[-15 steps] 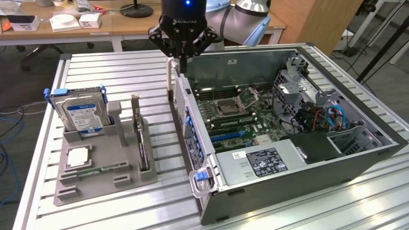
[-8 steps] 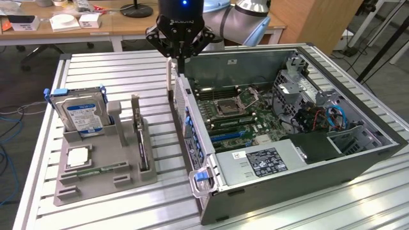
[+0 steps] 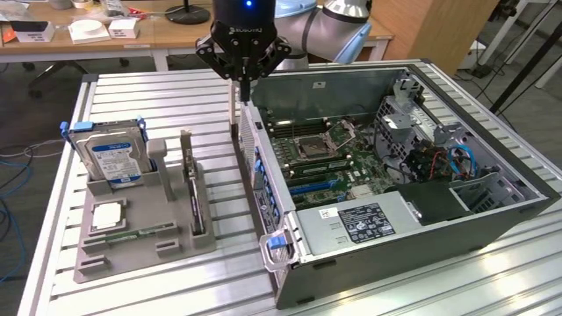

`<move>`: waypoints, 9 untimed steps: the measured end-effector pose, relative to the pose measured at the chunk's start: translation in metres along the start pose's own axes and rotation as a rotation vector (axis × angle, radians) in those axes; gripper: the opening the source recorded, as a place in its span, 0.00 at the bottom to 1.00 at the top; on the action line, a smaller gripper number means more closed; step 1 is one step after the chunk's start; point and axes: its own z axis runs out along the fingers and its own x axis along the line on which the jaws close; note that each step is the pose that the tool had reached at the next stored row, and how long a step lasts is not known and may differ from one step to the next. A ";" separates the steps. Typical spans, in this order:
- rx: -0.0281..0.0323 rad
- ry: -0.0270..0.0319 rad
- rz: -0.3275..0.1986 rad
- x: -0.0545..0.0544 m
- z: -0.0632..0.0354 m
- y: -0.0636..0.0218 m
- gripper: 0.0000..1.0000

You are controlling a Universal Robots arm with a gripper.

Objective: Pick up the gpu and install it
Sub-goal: 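Reach for the gpu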

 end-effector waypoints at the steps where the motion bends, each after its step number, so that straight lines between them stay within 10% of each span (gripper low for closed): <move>1: 0.0000 0.0000 0.000 0.001 0.0000 -0.0001 0.11; 9: 0.0001 0.0000 0.000 0.006 0.0001 -0.0005 0.11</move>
